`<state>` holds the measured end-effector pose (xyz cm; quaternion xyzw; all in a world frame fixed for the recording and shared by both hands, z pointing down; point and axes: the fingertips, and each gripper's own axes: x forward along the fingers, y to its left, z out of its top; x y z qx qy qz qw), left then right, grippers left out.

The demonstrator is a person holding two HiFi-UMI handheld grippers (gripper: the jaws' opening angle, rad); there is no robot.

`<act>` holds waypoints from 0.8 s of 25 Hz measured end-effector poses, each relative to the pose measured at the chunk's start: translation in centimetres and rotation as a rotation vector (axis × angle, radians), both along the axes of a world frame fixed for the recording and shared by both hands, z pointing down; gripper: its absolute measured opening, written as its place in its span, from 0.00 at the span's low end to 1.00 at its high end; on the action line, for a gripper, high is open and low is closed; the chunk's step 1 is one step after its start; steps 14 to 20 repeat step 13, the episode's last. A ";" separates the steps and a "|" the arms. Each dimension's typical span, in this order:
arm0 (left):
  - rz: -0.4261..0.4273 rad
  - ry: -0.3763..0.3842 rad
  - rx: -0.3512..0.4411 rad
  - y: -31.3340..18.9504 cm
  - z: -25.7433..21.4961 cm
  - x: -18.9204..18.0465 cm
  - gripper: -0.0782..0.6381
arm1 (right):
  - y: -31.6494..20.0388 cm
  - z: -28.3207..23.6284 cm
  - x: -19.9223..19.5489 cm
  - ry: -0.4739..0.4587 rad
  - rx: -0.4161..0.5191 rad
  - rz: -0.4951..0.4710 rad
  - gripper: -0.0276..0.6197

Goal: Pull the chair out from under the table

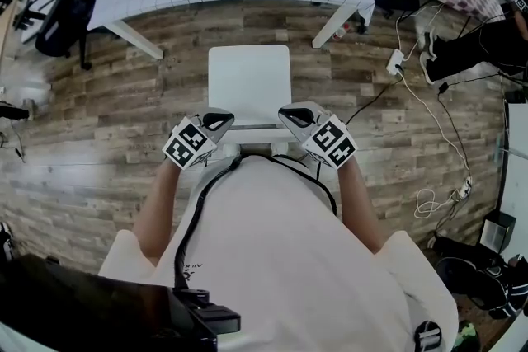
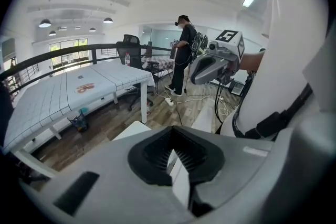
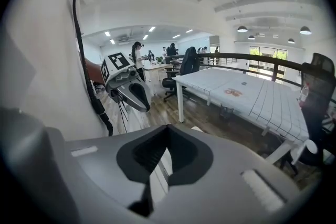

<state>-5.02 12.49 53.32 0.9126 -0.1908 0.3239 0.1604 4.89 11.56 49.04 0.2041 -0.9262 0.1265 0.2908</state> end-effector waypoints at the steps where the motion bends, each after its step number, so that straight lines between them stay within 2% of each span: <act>1: -0.001 -0.004 0.000 0.1 0.1 -0.1 0.11 | 0.0 0.1 0.1 0.002 -0.001 0.001 0.05; 20: -0.002 -0.034 0.030 -0.8 0.1 -1.2 0.12 | -1.2 0.1 -0.3 0.017 0.013 -0.003 0.05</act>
